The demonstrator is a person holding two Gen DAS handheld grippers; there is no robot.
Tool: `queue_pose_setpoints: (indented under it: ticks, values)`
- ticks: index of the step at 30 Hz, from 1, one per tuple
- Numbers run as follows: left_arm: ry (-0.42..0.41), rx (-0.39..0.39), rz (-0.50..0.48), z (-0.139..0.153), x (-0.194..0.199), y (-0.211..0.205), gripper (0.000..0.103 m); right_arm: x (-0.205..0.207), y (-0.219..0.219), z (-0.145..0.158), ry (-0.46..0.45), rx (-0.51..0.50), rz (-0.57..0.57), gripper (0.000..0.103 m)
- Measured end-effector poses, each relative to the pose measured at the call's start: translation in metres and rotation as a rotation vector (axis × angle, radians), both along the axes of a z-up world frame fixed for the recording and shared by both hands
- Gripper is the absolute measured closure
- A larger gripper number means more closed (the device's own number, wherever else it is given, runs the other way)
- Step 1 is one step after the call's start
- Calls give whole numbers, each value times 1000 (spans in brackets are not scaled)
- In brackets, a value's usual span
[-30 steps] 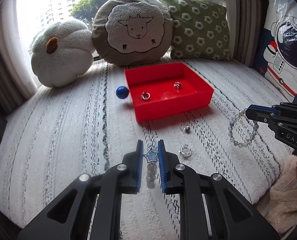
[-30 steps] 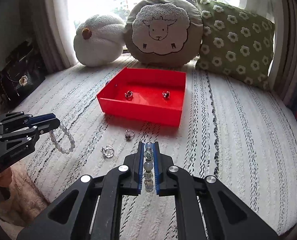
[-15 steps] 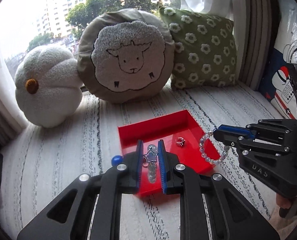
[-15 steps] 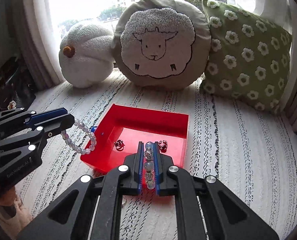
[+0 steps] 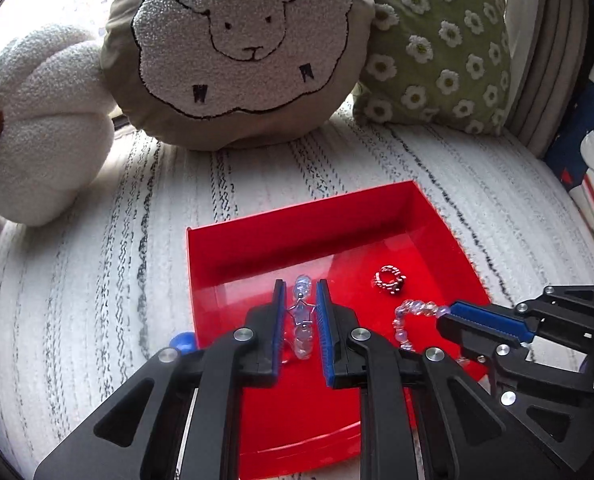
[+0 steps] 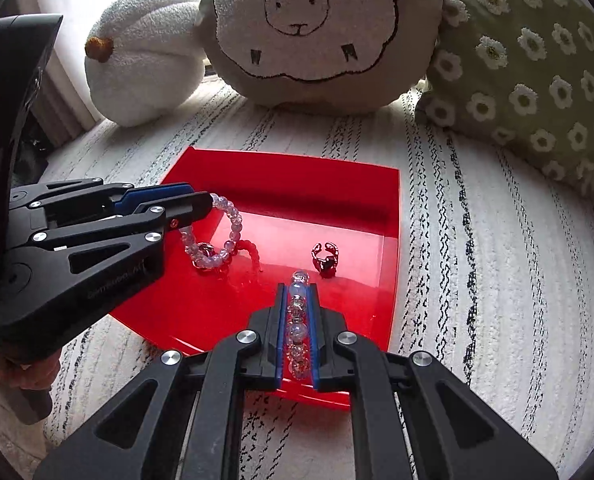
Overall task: Organize jewelry
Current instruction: 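Lift both bracelets and carry them over the red tray, then lower and open the right tool into the tray while the left tool holds its bracelet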
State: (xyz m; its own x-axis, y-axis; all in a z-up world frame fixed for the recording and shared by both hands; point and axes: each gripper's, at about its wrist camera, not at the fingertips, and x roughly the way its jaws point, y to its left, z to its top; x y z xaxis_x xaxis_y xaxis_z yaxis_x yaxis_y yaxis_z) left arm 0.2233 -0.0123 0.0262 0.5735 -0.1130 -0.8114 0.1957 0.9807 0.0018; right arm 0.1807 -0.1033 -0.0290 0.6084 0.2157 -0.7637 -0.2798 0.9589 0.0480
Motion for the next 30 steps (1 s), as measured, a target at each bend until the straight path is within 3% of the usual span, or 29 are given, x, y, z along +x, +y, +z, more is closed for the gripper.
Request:
queue_pose_setpoints:
  ticks: [7, 30]
  values:
    - [13, 59, 37, -17, 8, 5, 89, 6, 4, -12, 20, -44, -10, 94]
    - [17, 68, 36, -20, 8, 4, 88, 15, 2, -16, 56, -48, -31, 93]
